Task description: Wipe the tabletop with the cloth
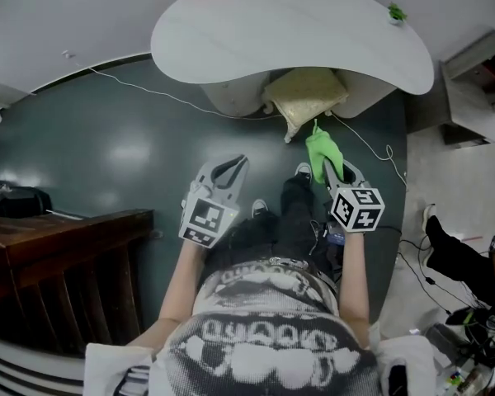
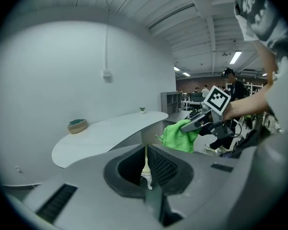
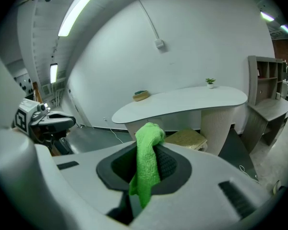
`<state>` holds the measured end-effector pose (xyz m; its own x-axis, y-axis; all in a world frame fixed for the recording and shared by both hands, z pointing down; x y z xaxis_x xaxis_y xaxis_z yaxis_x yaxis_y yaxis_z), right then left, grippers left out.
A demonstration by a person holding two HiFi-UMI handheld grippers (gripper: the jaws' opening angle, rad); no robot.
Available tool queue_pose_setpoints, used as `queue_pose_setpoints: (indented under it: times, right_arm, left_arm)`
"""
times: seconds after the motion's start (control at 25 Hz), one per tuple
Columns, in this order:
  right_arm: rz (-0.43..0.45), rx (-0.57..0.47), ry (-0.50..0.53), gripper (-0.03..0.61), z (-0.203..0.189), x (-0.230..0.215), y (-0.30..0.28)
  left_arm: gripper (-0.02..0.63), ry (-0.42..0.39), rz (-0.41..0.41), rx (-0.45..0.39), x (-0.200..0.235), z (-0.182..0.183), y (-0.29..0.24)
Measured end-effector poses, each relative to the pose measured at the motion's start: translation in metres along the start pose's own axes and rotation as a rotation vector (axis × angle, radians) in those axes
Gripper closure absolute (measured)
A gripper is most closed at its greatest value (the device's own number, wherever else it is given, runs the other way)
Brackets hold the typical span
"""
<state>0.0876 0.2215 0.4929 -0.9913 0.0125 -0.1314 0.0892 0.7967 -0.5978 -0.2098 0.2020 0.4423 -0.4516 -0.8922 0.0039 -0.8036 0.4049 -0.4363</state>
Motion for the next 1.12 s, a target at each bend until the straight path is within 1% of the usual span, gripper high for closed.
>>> queue_pose_setpoints:
  times: [0.24,0.36,0.52,0.8,1.12]
  right_arm:
    - [0.066,-0.039,0.036,0.532,-0.014,0.035,0.030]
    - [0.076,-0.041,0.045,0.532,-0.023,0.042,0.042]
    - [0.076,-0.044,0.065,0.532,-0.031,0.045,0.053]
    - [0.068,-0.071,0.111,0.532,-0.032,0.041,0.064]
    - [0.040,-0.071,0.147,0.532,-0.031,0.025,0.075]
  left_arm:
    - [0.600,0.009,-0.008,-0.003,-0.023,-0.016,0.021]
    - [0.600,0.018,-0.009,-0.003,-0.033,-0.022,0.025]
    - [0.600,0.032,-0.008,-0.008,-0.044,-0.028,0.027]
    - [0.600,0.025,-0.014,-0.034,-0.053,-0.029,0.023]
    - [0.600,0.014,-0.058,-0.037,-0.061,-0.025,0.008]
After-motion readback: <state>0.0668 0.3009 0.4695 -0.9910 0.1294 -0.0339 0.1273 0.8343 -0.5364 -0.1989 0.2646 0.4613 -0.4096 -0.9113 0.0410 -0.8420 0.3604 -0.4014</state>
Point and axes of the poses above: the fingertips, and each gripper's own axes: y backward along the fingers, x to its left, z out of its top, the point moved 10 cm from there along y, backward along the fingers, and after that the axes turned 15 degrees about -z, right-handed, at the moved point
